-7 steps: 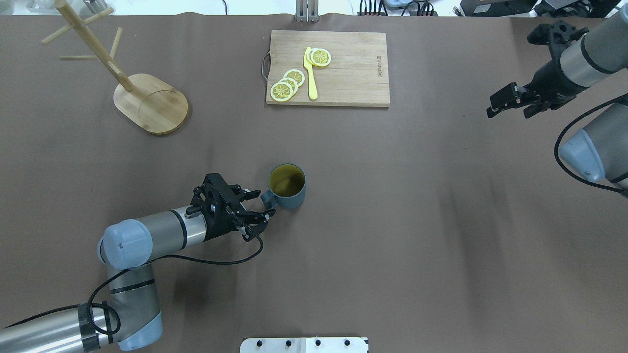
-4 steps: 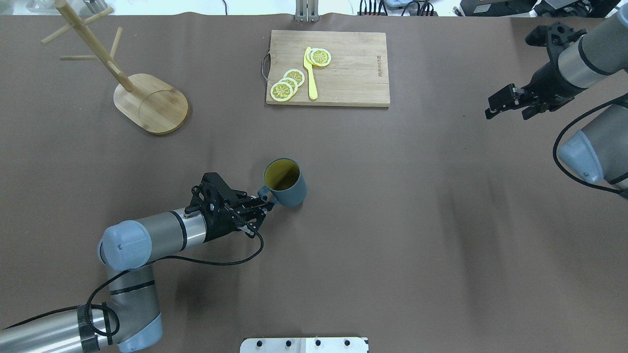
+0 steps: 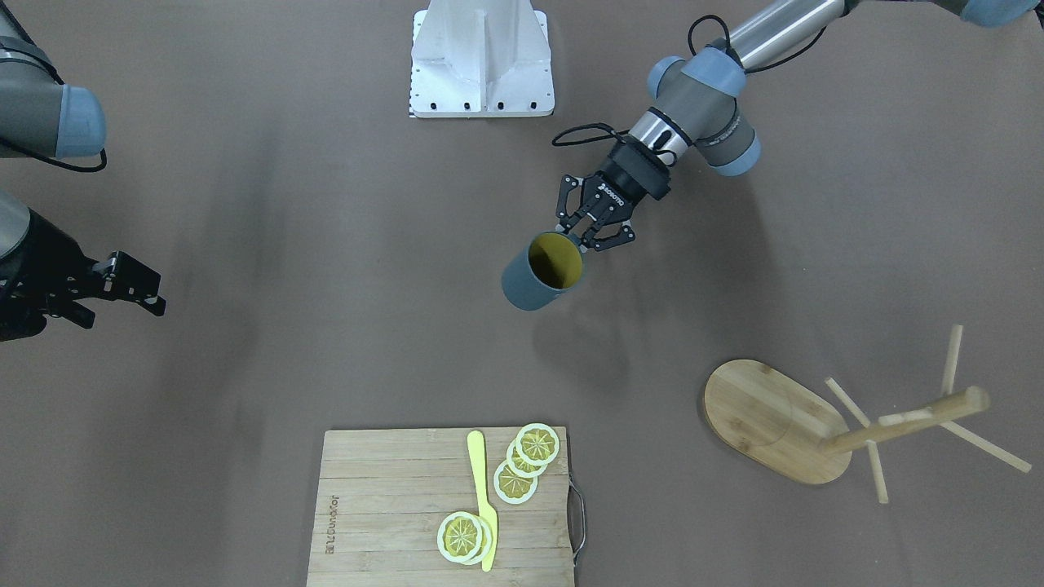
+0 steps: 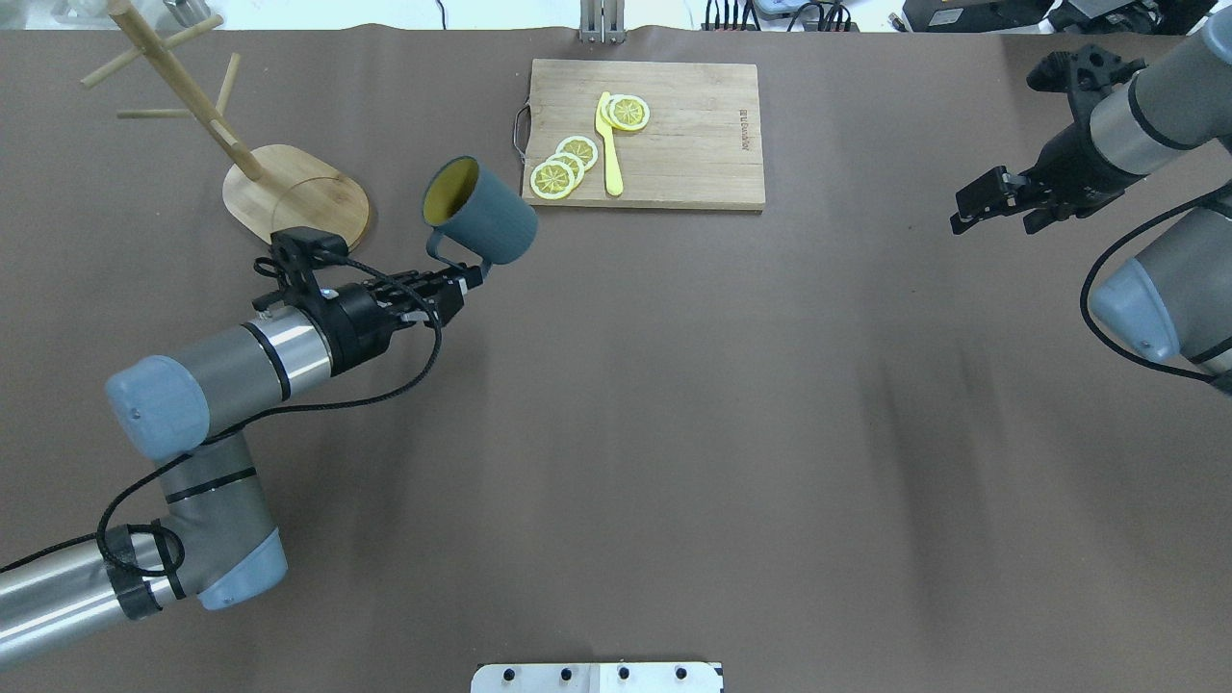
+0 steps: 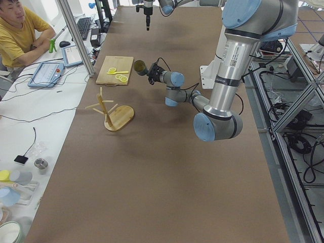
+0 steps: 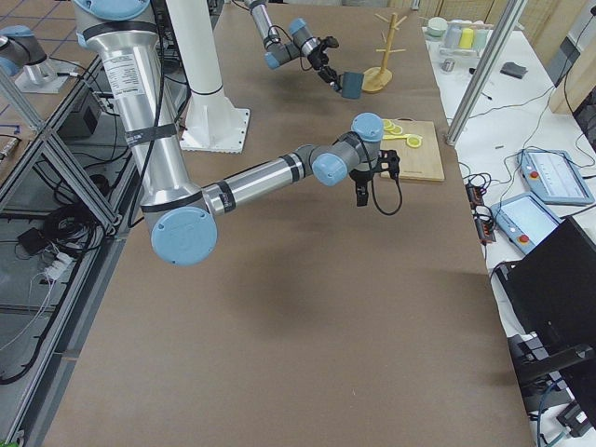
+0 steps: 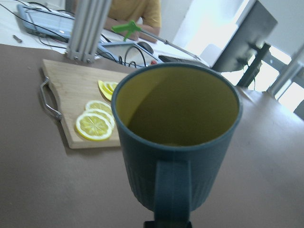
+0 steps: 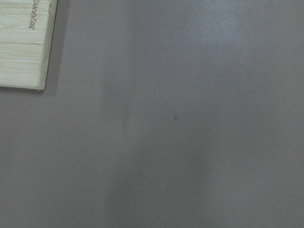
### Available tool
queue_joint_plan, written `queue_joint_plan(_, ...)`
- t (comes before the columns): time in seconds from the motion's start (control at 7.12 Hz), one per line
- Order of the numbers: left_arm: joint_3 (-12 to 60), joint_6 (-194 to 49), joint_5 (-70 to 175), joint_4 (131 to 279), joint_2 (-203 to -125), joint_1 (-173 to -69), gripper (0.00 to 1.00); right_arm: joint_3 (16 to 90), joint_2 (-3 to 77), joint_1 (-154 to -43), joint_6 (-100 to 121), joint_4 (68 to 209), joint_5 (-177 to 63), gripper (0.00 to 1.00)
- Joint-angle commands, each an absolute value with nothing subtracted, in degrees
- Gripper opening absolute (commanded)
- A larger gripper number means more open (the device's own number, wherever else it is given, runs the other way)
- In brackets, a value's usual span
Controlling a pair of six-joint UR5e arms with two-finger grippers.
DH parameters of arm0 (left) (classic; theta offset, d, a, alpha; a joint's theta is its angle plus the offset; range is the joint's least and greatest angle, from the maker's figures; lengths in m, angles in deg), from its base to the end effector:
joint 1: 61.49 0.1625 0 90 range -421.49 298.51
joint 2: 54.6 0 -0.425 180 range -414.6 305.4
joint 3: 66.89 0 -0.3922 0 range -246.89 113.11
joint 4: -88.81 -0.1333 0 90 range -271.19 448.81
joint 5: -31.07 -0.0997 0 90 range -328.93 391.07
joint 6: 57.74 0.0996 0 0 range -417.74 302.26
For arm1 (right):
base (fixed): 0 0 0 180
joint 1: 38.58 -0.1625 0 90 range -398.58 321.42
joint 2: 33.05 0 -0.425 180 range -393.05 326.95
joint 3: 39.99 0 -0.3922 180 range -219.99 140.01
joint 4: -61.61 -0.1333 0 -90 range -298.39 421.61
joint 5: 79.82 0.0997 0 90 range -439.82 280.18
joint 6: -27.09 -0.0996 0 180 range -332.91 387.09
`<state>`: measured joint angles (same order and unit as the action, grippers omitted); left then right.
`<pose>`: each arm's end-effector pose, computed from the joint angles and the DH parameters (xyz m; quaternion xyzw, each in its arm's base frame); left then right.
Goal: Hang cup on storage rack
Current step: 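Lift the mug and carry it toward the wooden mug stand with the left gripper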
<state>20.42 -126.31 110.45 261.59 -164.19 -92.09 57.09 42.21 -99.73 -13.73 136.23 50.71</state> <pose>0.4371 -0.4347 0.3341 0.3874 0.6577 -0.1218 0.6344 -0.2282 -0.5564 0.4278 0.0581 -0.4404 -0.0172 0.8958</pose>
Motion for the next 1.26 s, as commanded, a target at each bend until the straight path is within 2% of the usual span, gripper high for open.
queue_joint_plan(0.0,19.17,-161.81,119.05,262.74,-164.8,-104.93,0.0,57.05,41.92,-99.49,-13.77,136.23,50.35,1.0)
queue_joint_plan(0.28,14.7,-182.7,130.62,262.83,-168.74,-115.59,0.0,56.87,41.65,-99.32,-13.69,136.23,48.87,0.99)
queue_joint_plan(0.84,6.35,-207.36,130.29,275.89,-170.7,-118.62,0.0,56.87,41.57,-99.14,-14.04,136.23,48.5,1.0)
queue_joint_plan(1.12,5.8,-221.41,127.77,282.04,-169.22,-118.88,0.0,56.78,41.65,-99.14,-14.13,136.23,48.42,1.0)
